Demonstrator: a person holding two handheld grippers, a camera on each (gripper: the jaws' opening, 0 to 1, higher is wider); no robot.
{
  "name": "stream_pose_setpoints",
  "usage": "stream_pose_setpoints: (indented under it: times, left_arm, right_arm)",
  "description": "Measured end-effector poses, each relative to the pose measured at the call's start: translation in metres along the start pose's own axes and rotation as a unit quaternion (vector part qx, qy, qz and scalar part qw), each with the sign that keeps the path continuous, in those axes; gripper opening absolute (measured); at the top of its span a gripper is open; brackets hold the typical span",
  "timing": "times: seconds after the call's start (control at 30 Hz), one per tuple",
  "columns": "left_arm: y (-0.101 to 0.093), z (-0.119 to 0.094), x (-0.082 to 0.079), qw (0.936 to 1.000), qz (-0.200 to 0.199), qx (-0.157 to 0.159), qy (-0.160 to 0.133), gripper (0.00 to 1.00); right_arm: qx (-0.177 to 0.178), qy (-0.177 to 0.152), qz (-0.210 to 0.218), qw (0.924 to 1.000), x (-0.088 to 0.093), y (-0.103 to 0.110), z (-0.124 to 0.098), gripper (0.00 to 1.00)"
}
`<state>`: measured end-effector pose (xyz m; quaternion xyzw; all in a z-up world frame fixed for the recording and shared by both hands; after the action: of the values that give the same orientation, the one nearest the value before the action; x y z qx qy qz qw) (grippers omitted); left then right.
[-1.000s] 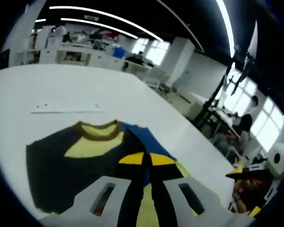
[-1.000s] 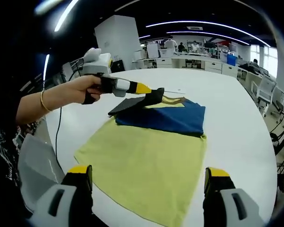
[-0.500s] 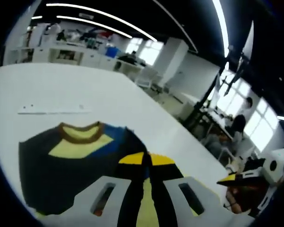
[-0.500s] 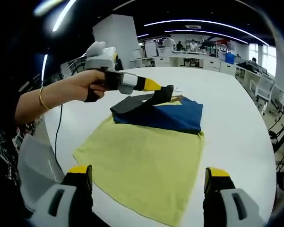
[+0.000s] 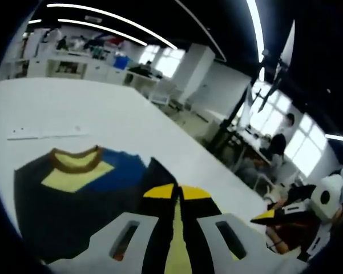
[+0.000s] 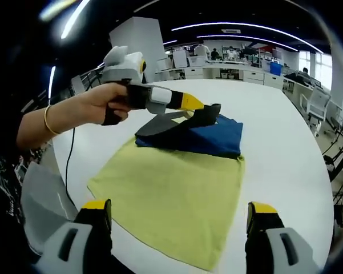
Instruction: Fold the garment on the visible template until the final outline fits inside the template.
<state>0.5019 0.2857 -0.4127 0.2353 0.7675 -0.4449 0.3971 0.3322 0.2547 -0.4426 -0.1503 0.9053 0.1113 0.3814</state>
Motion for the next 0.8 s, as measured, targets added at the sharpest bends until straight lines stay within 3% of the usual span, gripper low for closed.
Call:
stream_pose_setpoints:
  times: [0.47, 0.6, 0.63, 0.8]
  left_arm:
    - [-0.008, 0.017, 0.028, 0.9991, 0.024, 0.021, 0.027, 0.00]
    - [-0.018, 0.019, 0.037, 0.9976, 0.031, 0.048, 0.039, 0.00]
    - [-0.022, 0.020, 0.039, 0.9969, 0.037, 0.057, 0.041, 0.01]
    - [-0.025, 0.017, 0.041, 0.9951, 0.066, 0.057, 0.046, 0.26]
  right_arm:
    - [0.003, 0.001, 0.008, 1.0000, 0.004, -0.002, -0.001, 0.99]
    - [0.005, 0.003, 0.011, 0.9999, 0.005, -0.002, -0.001, 0.99]
    - [0.005, 0.004, 0.011, 0.9999, 0.006, -0.002, 0.000, 0.99]
    - [0.002, 0.005, 0.011, 0.9999, 0.006, 0.000, 0.001, 0.99]
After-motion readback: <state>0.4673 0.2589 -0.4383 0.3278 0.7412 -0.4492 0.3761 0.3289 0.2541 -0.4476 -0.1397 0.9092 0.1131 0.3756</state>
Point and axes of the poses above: the point that each gripper's makers call its tool centre point, and the gripper's own axes: z roughly forward along the fingers, y roughly to its left, x roughly out of its underside, the point moved 1 cm from there along -z, roughly backward along the fingers, and after that the axes turned 7 degrees about x, right-handed, at the moved point
